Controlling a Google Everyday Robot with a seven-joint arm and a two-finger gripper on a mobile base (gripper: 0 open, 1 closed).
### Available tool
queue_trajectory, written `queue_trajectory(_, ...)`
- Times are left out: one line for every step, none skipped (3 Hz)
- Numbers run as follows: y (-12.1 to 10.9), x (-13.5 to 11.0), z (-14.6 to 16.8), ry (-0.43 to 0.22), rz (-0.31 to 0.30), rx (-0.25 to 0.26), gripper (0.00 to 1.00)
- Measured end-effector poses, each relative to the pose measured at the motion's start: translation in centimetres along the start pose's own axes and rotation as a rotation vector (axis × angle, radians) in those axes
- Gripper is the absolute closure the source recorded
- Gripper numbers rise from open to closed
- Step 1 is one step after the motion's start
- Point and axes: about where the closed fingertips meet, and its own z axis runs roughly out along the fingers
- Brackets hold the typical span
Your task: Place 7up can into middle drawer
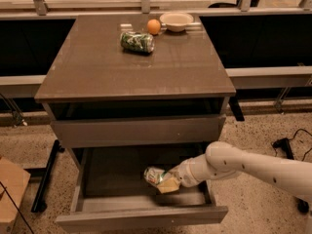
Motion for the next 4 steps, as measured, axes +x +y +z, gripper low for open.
queue_trajectory(-0.85,2.63,2.90,0.063,0.110,0.050,0.74)
queue_trajectory(-0.98,2.66,3.26,0.066,0.127,0.057,0.50)
queue_trajectory(-0.85,2.67,3.37,0.067,0.124,0.053,0.28)
queue_trajectory(-0.74,2.69,3.51,0.068,0.124,0.050,0.05)
